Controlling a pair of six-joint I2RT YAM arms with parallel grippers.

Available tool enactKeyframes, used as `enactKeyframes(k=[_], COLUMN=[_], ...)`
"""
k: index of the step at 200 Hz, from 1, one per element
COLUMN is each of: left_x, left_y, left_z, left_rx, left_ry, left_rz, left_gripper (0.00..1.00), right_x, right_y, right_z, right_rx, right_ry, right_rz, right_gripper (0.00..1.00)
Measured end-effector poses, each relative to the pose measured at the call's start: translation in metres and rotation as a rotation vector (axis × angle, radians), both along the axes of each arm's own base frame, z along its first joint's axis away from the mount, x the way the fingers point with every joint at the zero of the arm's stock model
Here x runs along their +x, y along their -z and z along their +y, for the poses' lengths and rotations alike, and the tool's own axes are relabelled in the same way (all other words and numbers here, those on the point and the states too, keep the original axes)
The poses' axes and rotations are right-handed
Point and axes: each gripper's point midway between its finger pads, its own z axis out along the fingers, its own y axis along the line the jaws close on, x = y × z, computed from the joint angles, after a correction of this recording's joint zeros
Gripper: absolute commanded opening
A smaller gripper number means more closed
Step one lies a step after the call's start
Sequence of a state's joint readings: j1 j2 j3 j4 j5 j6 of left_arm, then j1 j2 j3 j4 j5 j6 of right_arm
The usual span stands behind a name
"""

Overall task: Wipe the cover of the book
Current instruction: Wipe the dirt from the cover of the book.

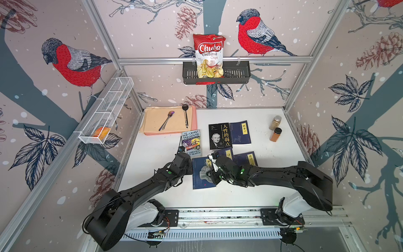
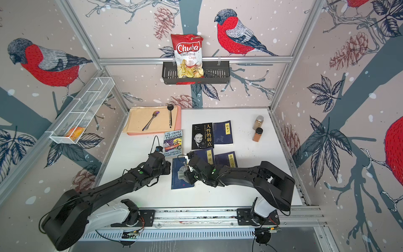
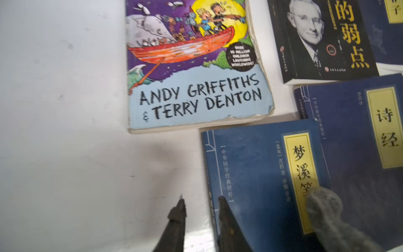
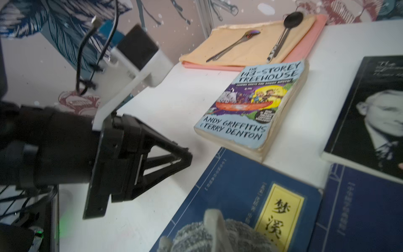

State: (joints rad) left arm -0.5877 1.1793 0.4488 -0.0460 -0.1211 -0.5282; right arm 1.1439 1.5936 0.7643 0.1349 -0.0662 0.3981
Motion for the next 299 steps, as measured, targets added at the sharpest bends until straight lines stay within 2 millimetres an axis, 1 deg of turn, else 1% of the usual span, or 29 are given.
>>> enactKeyframes(k=[11, 19, 33, 40, 85, 103, 114, 127, 141, 154, 173, 209, 226, 241, 246, 257, 274, 284, 299], left_x=[0.003, 0.006, 0.007, 0.008, 0.01, 0.012, 0.012, 0.015, 0.018, 0.02, 0.022, 0.024, 0.026, 0.027, 0.028, 0.03, 0.032, 0.033, 0.035], left_y=[0.002, 0.003, 0.006, 0.007, 0.017, 0.021, 0.025, 0.026, 0.026, 0.026, 0.025, 0.026, 0.027, 0.028, 0.028, 0.028, 0.029, 0.029, 0.03], left_z=[-0.006, -0.008, -0.014, -0.017, -0.026, -0.027, -0.028, -0.03, -0.032, -0.035, -0.036, -0.035, -0.035, -0.035, -0.035, -0.035, -0.035, -0.036, -0.036], left_rx=[0.0, 0.008, 0.006, 0.002, -0.001, 0.0, 0.004, -0.003, -0.014, -0.027, -0.036, -0.039, -0.037, -0.038, -0.039, -0.038, -0.043, -0.044, -0.048], left_ry=[0.026, 0.037, 0.073, 0.081, 0.129, 0.13, 0.131, 0.131, 0.126, 0.128, 0.128, 0.108, 0.101, 0.096, 0.093, 0.089, 0.073, 0.071, 0.068], left_rz=[0.003, 0.002, 0.012, 0.015, 0.03, 0.035, 0.044, 0.036, 0.024, 0.015, 0.006, 0.002, -0.001, -0.004, -0.005, -0.005, -0.008, -0.012, -0.018], left_gripper=[0.26, 0.2, 0.04, 0.0, 0.0, 0.0, 0.0, 0.07, 0.12, 0.13, 0.13, 0.08, 0.07, 0.07, 0.06, 0.06, 0.05, 0.04, 0.01], right_x=[-0.009, -0.015, -0.021, -0.022, -0.024, -0.02, -0.015, -0.005, 0.008, 0.02, 0.035, 0.061, 0.065, 0.062, 0.057, 0.043, 0.014, 0.004, 0.001], right_y=[0.011, 0.018, 0.027, 0.031, 0.034, 0.035, 0.035, 0.035, 0.035, 0.035, 0.034, 0.033, 0.032, 0.032, 0.031, 0.032, 0.035, 0.037, 0.04], right_z=[0.001, 0.001, -0.002, -0.004, -0.005, -0.006, -0.006, -0.007, -0.008, -0.008, -0.006, 0.002, 0.004, 0.004, 0.005, 0.004, 0.004, 0.002, -0.003], right_rx=[-0.014, -0.022, -0.027, -0.024, 0.027, 0.039, 0.052, 0.067, 0.08, 0.088, 0.092, 0.087, 0.081, 0.072, 0.068, 0.052, 0.034, 0.035, 0.061], right_ry=[-0.008, -0.014, -0.008, 0.005, 0.035, 0.041, 0.051, 0.071, 0.097, 0.119, 0.137, 0.15, 0.149, 0.149, 0.142, 0.122, 0.071, 0.064, 0.08], right_rz=[0.028, 0.044, 0.072, 0.084, 0.103, 0.111, 0.118, 0.121, 0.122, 0.119, 0.109, 0.088, 0.082, 0.071, 0.069, 0.065, 0.073, 0.082, 0.091], right_gripper=[0.12, 0.12, 0.11, 0.11, 0.11, 0.1, 0.1, 0.1, 0.1, 0.1, 0.1, 0.08, 0.08, 0.08, 0.08, 0.08, 0.08, 0.08, 0.08])
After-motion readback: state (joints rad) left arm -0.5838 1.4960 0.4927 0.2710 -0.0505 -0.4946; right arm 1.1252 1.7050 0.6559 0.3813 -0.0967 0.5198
